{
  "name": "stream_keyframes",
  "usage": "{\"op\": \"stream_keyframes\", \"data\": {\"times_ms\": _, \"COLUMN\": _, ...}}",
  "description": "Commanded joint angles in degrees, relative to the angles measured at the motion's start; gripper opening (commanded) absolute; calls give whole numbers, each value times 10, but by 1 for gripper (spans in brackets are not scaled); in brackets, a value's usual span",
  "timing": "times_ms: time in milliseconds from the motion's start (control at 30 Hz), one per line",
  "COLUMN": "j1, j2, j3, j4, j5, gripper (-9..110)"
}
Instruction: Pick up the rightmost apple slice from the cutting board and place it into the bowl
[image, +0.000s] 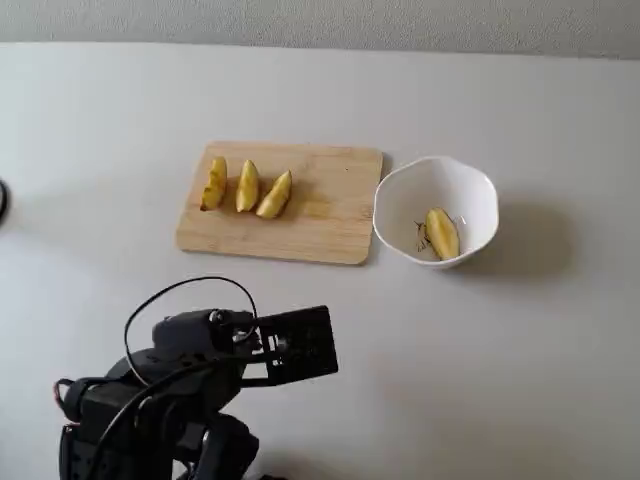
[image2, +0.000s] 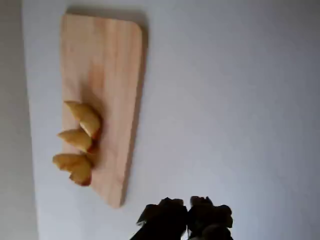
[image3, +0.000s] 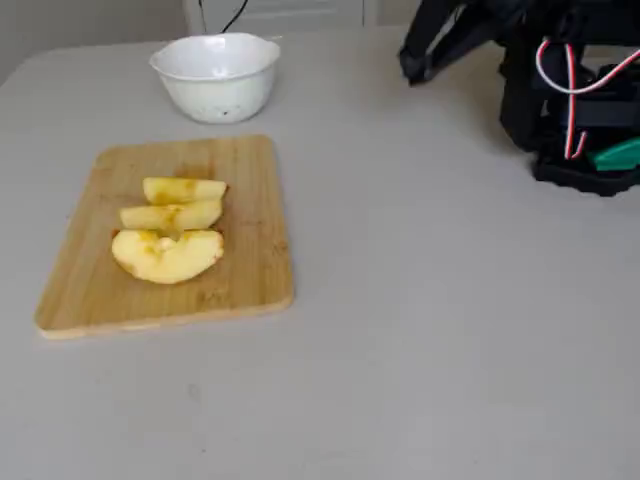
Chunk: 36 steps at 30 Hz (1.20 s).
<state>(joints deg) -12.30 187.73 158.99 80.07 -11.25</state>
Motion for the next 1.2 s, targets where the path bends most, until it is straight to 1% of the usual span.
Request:
{"op": "stream_keyframes", "data": {"times_ms": 0, "j1": 11, "j2": 9, "j3": 82, "j4": -40, "j5": 11, "gripper": 0}}
{"op": "stream_keyframes", "data": {"times_ms": 67, "j1": 7, "j2": 9, "j3": 109, "j4": -43, "j5": 20, "gripper": 0}}
{"op": "stream_keyframes", "data": {"times_ms": 300, "j1": 15, "j2": 9, "j3": 109, "j4": -44, "j5": 47, "gripper": 0}}
{"op": "stream_keyframes", "data": {"times_ms": 1167, "j1": 18, "j2": 9, "j3": 109, "j4": -44, "j5": 47, "gripper": 0}}
